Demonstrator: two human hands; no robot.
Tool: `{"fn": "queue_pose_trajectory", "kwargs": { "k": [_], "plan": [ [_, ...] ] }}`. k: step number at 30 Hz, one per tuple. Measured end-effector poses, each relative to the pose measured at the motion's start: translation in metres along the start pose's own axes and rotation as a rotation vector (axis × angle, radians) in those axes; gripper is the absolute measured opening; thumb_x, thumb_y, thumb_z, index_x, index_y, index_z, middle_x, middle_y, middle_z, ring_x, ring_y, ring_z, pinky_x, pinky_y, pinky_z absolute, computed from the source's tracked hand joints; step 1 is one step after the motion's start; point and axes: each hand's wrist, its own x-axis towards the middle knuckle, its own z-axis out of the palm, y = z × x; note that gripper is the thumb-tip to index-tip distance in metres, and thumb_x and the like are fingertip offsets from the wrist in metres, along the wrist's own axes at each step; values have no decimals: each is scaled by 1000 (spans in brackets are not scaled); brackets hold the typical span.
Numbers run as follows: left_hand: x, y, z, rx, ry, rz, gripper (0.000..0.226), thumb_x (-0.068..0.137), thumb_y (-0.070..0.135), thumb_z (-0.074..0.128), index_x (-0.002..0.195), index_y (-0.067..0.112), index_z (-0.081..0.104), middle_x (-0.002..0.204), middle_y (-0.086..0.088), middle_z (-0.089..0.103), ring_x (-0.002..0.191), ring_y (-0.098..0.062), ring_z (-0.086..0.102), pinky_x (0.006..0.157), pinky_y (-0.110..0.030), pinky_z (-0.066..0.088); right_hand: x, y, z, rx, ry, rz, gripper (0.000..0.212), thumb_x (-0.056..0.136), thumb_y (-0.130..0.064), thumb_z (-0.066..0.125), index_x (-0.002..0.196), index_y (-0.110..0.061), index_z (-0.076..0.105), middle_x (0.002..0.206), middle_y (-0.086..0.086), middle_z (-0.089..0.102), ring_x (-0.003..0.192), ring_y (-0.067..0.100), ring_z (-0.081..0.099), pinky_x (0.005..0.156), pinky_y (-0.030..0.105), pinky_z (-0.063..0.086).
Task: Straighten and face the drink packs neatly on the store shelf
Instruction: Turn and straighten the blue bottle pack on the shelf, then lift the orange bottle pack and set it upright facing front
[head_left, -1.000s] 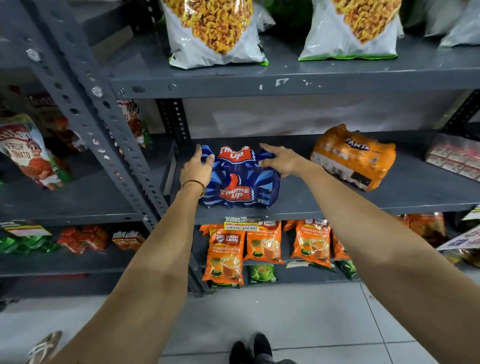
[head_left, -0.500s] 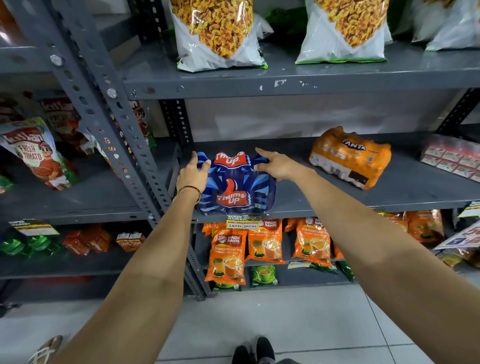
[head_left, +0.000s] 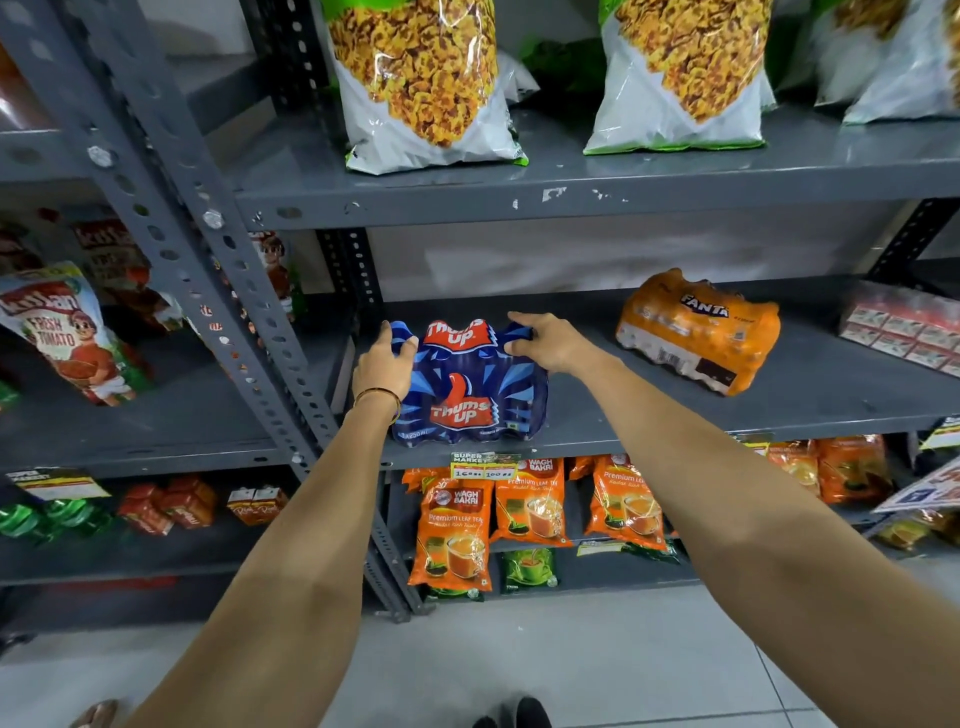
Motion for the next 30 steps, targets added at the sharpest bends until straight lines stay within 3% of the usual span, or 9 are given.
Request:
{"fn": "queue_pose_trajectory", "kwargs": {
  "k": [8,17,21,24,26,30],
  "plan": [
    [-3,-4,4,97,117,38,54,97,41,39,148,24,31,133,-21,56,122,-38,52,101,-43,41,3,2,-2,36,11,6,54,87,-23,64,136,-30,44,137,8,51,117,30,58,77,43,60],
    [-7,-7,3,153,139,77,53,98,38,38,147,21,33,129,-23,58,118,-40,54,98,-45,44,-5,0,-1,51,19,8,48,88,-20,63,132,-27,45,135,8,51,117,30,57,76,42,59],
    [-6,-8,2,140,115,67,55,97,42,39,147,23,31,133,-22,56,121,-39,53,100,-45,43,-10,-2,0,57,21,7,51,90,-22,61,137,-27,42,138,8,50,119,29,56,79,41,57],
    [-6,-7,1,190,127,63,57,96,45,39,148,23,30,134,-20,55,123,-38,52,99,-45,43,-15,0,-2,32,21,-6,59,90,-36,60,144,-29,37,144,8,47,126,28,52,93,43,54],
    [-5,-5,3,232,156,110,59,95,44,40,148,20,29,142,-16,50,130,-36,47,102,-46,41,-22,4,-6,63,99,-34,63,90,-45,56,147,-28,35,149,8,43,134,27,46,103,40,46],
    [4,21,17,298,235,348,58,95,39,41,144,8,35,151,-12,40,143,-33,28,119,-46,20,-31,25,-29,133,391,14,62,95,-45,47,147,-14,34,151,11,41,139,30,39,109,37,35]
  ]
}}
